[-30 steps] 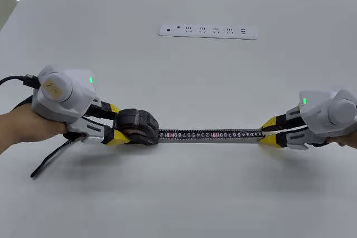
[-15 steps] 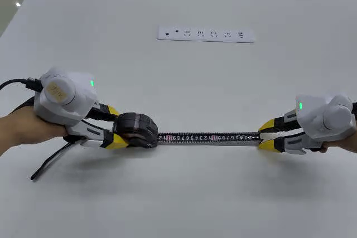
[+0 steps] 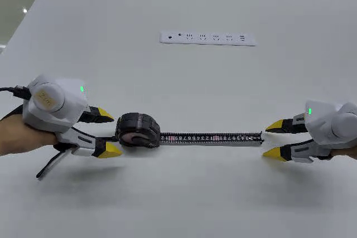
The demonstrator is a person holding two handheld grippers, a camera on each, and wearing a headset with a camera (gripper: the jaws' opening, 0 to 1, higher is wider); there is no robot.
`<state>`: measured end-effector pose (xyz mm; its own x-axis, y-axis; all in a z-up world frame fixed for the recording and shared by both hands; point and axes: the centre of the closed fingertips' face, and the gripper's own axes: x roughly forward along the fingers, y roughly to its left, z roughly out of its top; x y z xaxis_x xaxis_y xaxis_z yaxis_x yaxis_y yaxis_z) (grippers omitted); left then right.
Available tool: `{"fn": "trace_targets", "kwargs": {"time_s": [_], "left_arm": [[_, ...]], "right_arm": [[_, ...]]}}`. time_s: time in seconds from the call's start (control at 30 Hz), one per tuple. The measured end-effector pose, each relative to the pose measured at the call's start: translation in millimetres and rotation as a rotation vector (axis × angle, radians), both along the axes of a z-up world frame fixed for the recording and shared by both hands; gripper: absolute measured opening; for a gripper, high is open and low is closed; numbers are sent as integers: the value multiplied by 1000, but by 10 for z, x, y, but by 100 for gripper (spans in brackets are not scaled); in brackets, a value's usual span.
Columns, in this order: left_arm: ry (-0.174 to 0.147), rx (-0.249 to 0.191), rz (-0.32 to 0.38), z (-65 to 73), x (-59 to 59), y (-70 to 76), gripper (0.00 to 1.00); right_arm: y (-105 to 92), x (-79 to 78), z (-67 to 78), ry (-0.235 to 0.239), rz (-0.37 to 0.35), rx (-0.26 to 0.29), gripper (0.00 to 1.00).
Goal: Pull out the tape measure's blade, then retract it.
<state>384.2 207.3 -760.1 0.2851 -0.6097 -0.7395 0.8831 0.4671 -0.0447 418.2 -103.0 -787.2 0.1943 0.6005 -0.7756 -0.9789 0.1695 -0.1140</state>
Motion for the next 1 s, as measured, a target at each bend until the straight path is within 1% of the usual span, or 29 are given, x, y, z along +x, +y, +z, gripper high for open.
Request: {"fn": "trace_targets", "kwargs": {"time_s": [0.03, 0.07, 0.17, 0.23, 0.33, 0.47, 0.53, 0.6, 0.73, 0.83, 0.93, 0.97, 1.0], "left_arm": [[0, -2, 5, -1, -10, 6, 52], [3, -5, 21, -4, -50, 30, 53], [9, -1, 43, -22, -115, 71, 57], [6, -13, 64, -9, -174, 91, 60], [-1, -25, 97, -2, -214, 116, 64], [-10, -48, 135, 14, -268, 117, 70], [-20, -61, 150, 26, -299, 104, 71], [-30, -72, 169, 37, -331, 87, 73], [-33, -98, 196, 30, -401, 38, 75], [-37, -114, 212, 28, -462, -8, 77], [-30, -128, 238, -2, -516, -47, 78], [-35, -134, 247, 0, -526, -61, 79], [-51, -150, 259, 15, -533, -92, 80]], "right_arm": [[-6, -5, 2, -1, -1, 0, 35], [-27, -22, 10, 0, -10, 4, 37], [-56, -47, 29, -1, -22, 12, 39], [-74, -65, 60, -1, -41, 26, 40], [-86, -88, 89, -3, -61, 41, 43], [-87, -137, 114, -2, -91, 61, 49], [-84, -177, 119, -6, -98, 75, 50], [-71, -225, 133, 1, -121, 93, 51], [-66, -285, 170, 4, -167, 134, 55], [-76, -332, 191, -5, -195, 150, 59], [-85, -391, 190, -6, -218, 163, 61], [-95, -402, 184, -7, -223, 165, 62], [-103, -419, 177, -6, -232, 169, 63]]}}
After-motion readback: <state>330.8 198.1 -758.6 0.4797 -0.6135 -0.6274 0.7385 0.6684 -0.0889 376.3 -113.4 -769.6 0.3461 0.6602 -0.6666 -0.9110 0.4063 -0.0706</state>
